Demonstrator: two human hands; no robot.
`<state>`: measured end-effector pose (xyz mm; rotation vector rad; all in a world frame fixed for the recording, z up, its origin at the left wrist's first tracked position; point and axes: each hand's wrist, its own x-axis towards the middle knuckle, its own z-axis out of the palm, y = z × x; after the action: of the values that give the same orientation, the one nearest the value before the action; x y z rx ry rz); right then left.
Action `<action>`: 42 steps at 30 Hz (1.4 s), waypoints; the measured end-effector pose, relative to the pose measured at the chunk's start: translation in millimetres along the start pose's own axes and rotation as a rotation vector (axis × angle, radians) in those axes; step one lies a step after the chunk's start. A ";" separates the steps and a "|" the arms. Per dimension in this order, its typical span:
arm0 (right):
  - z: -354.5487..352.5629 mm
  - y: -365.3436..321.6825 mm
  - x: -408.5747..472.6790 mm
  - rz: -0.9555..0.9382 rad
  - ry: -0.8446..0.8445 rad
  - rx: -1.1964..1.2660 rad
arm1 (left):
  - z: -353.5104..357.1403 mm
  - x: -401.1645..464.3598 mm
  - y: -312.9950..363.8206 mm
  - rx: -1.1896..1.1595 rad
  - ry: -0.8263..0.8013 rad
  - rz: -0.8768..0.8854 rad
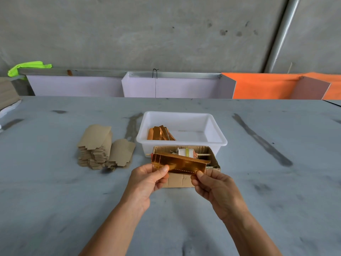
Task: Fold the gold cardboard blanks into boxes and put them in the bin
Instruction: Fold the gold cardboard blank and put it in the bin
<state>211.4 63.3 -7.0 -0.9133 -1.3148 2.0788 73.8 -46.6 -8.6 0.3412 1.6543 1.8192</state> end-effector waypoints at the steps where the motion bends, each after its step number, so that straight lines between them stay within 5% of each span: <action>1: -0.9 0.9 0.4 -0.005 0.001 0.006 | -0.2 -0.2 -0.5 0.004 0.002 0.010; 14: 7.2 3.9 3.5 -0.159 0.183 -0.069 | 5.5 -3.4 -1.1 0.045 0.005 0.196; 25: 16.2 11.3 8.0 -0.171 0.213 0.212 | 13.6 -2.5 -8.7 -0.081 0.121 0.303; 30: 19.4 16.2 8.1 -0.201 0.207 0.222 | 22.3 -4.5 -15.6 -0.204 0.178 0.221; 34: 19.5 19.5 7.1 -0.171 0.187 0.215 | 25.0 -3.0 -20.6 -0.173 0.145 0.138; 42: 37.7 37.2 6.9 -0.034 0.163 0.322 | 37.5 -9.3 -30.1 -0.231 0.166 0.247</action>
<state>175.7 31.9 -31.4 -0.8869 -0.8741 2.0627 111.4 -22.8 -29.0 0.3097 1.5423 2.2529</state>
